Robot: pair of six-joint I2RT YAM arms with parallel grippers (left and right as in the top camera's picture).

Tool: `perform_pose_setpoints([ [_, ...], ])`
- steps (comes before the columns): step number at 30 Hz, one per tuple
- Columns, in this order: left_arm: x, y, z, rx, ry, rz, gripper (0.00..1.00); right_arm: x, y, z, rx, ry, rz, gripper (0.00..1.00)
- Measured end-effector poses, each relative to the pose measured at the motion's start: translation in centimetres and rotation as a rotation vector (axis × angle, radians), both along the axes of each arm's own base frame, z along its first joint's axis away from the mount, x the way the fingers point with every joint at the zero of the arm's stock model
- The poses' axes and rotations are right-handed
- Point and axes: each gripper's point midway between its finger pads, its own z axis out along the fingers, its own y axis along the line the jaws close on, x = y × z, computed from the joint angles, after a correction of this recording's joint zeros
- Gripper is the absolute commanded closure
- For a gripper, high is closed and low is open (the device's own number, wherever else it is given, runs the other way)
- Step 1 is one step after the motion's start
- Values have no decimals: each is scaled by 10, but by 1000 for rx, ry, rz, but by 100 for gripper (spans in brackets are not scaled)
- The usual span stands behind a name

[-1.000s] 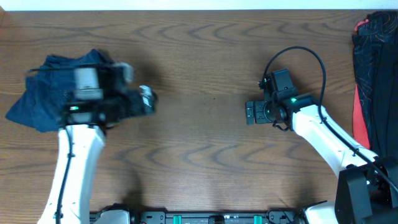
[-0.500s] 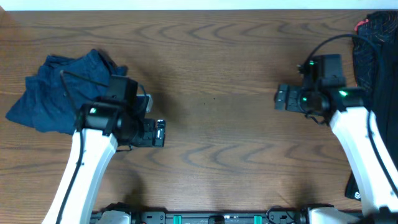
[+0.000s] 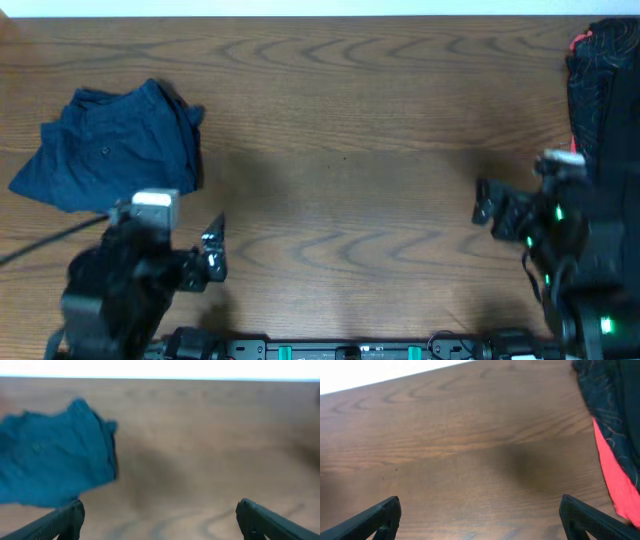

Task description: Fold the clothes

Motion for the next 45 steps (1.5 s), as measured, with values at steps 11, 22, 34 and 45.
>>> perform_pose_setpoints([
  [11,-9,4,3,0,-40,13,2,-29,-4,-7,0,11,-11,1],
  [22,-9,4,3,0,-40,13,2,-50,-6,-33,-9,145,-14,1],
  [34,-9,4,3,0,-40,13,2,-61,-8,-37,-20,152,-17,1],
  [45,-9,4,2,1,-36,12,2,-42,-10,-23,-59,-258,5,1],
])
